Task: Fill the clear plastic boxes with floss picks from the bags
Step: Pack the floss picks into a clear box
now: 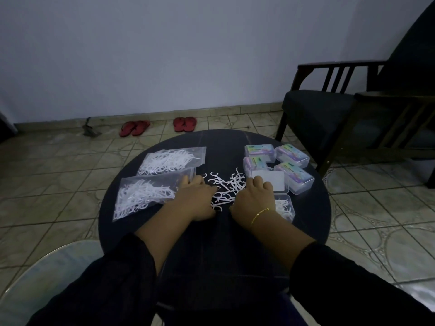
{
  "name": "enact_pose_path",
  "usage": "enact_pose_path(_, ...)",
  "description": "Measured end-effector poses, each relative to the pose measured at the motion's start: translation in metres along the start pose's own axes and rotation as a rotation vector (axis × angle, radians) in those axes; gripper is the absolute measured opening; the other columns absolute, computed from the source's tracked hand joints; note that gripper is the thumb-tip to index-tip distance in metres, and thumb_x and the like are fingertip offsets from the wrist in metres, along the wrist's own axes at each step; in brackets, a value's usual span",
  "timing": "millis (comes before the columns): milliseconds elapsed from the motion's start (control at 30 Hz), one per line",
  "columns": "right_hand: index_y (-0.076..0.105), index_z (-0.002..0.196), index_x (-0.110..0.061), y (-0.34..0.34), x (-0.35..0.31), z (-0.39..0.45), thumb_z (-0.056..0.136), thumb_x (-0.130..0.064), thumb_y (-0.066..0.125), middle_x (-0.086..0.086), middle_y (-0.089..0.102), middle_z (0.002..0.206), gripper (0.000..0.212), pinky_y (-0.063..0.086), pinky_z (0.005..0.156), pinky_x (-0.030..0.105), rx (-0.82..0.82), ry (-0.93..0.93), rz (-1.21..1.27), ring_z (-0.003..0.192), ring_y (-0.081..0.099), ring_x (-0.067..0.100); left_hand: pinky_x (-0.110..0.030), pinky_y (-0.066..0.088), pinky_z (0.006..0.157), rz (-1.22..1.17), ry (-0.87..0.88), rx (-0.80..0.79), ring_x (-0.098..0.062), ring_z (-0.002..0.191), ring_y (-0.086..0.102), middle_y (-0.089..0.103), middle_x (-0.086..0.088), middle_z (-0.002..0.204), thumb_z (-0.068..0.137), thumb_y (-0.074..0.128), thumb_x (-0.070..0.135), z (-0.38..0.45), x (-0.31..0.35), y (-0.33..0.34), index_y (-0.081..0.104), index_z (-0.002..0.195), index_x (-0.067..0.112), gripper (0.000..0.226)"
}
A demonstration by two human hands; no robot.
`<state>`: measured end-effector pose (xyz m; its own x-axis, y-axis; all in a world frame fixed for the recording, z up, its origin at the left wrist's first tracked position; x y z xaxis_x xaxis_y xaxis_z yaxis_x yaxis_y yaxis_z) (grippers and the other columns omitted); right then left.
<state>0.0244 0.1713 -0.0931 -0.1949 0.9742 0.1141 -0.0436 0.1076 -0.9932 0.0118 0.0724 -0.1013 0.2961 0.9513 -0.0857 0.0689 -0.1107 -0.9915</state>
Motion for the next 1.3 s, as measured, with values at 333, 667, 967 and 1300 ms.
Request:
enact_pose_path(333,0.061,0.114,-0.016,0.006,-0.001,0.008,0.092,-0.034,0.043,0.009,0.046,0.124,0.034,0.031,0.092,0.039,-0.008,0.016,0.051,0.115,0.037,0.029,-0.039,0.022,0.094,-0.064,0.002,0.121,-0.016,0.121,0.036,0.057,0.008,0.128,0.088,0.056,0.042,0.0,-0.009,-0.004,0.05,0.133,0.029,0.047)
enact_pose_path(667,0.06,0.114,-0.013,0.002,-0.009,0.01,0.093,-0.021,0.042,0.01,0.048,0.123,0.029,0.032,0.094,0.038,-0.002,-0.022,0.034,0.116,0.039,0.029,-0.035,0.022,0.087,-0.088,-0.003,0.146,-0.016,0.113,0.038,0.06,0.005,0.118,0.097,0.046,0.03,-0.001,-0.004,-0.007,0.051,0.134,0.033,0.038)
enact_pose_path(967,0.062,0.111,-0.014,0.004,-0.005,0.006,0.092,-0.023,0.042,0.01,0.05,0.12,0.029,0.032,0.092,0.039,0.012,0.015,0.009,0.113,0.04,0.029,-0.033,0.023,0.089,-0.052,-0.016,0.174,-0.017,0.113,0.039,0.059,0.003,0.116,0.097,0.048,0.038,-0.001,-0.004,-0.008,0.057,0.128,0.037,0.032)
enact_pose_path(1300,0.062,0.112,-0.015,0.005,0.002,0.009,0.092,-0.026,0.042,0.01,0.049,0.121,0.03,0.032,0.09,0.038,0.026,0.055,0.016,0.112,0.04,0.029,-0.034,0.022,0.087,-0.085,-0.042,0.155,-0.015,0.112,0.04,0.061,0.007,0.115,0.092,0.055,0.042,0.005,-0.008,-0.002,0.063,0.119,0.039,0.028)
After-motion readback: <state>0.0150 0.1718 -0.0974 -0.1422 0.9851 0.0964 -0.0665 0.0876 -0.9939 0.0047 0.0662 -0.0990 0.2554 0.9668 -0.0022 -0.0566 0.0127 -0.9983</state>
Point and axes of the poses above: each hand's wrist, its own z-axis towards the middle knuckle, its own y-axis out of the palm, x = y × z, the point moved 10 cm from there along z, towards the middle knuckle
